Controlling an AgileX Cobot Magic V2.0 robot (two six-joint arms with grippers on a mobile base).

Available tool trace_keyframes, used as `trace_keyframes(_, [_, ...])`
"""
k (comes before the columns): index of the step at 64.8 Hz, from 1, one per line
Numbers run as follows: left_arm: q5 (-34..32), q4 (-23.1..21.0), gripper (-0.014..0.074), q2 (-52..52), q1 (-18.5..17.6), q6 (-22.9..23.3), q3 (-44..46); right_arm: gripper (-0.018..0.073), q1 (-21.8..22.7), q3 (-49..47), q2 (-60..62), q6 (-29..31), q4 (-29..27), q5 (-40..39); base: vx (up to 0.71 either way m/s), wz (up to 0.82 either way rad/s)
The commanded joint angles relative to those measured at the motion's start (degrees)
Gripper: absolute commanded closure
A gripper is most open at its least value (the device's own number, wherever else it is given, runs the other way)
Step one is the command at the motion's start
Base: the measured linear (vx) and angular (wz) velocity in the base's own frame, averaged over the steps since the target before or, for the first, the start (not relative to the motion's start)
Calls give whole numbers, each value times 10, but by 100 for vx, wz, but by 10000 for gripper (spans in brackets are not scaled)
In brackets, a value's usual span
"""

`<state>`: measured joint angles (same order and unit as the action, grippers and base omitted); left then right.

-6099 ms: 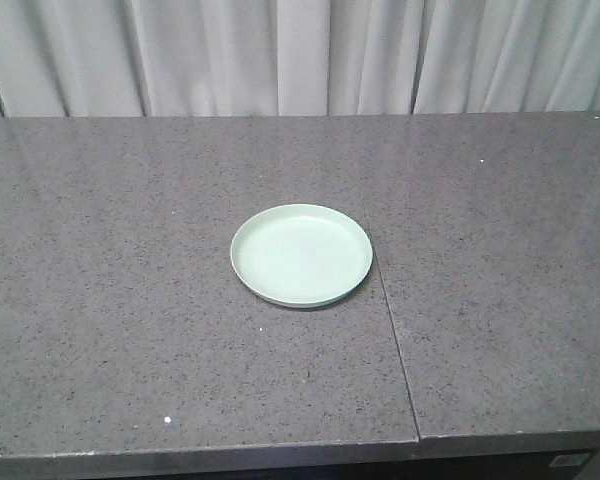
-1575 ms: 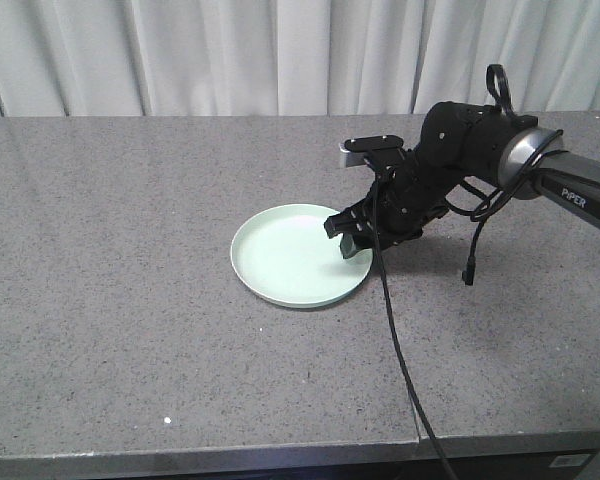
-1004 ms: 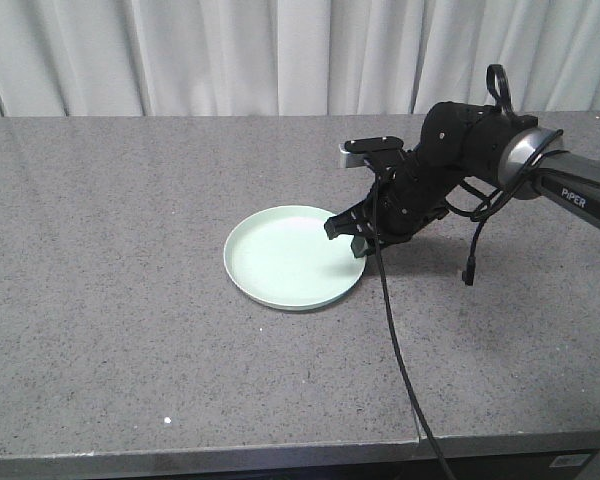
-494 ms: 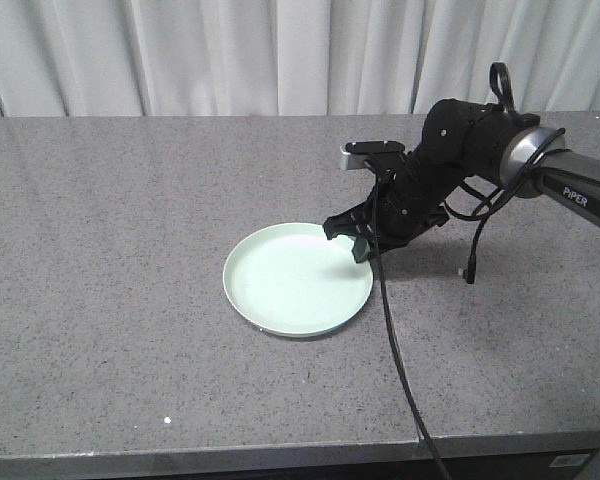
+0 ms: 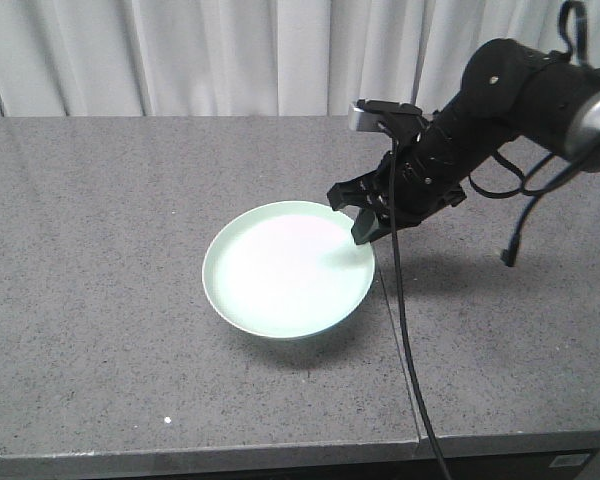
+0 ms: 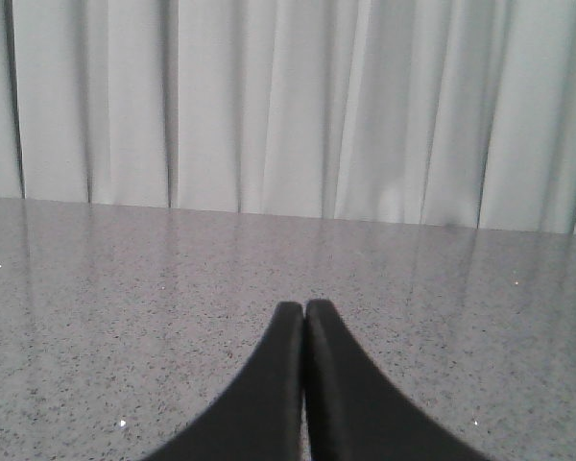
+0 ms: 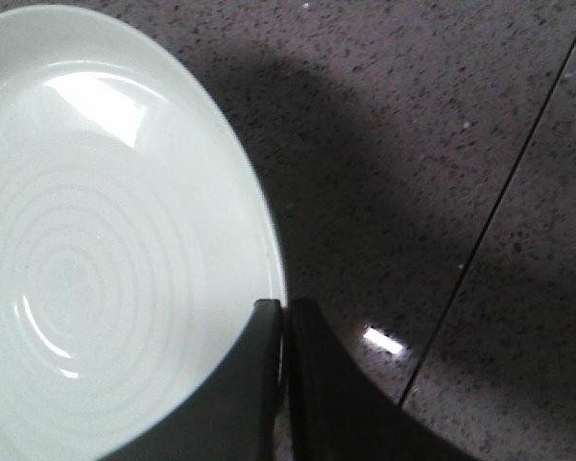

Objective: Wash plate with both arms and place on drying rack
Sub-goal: 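Close the right gripper on the plate rim and lift it up, then hold the plate raised in the right gripper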

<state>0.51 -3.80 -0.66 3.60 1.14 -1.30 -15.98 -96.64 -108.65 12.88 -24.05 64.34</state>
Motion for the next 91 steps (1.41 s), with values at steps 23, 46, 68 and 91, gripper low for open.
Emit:
trace_keyframes(23, [-40,-1,603,-8,1,5,16,562,0,149,188,67,-102,-37,0,0])
trace_keyframes(46, [-40,-1,603,-8,1,5,16,562,0,250,250,96,-120,-49,0,0])
trace_keyframes(68, [-40,-1,603,-8,1,5,16,562,0,273,291,131,-159,-69,0,0])
trace_keyframes(91, [-40,-1,603,-8,1,5,16,561,1,273,292,131,-158,-70,0,0])
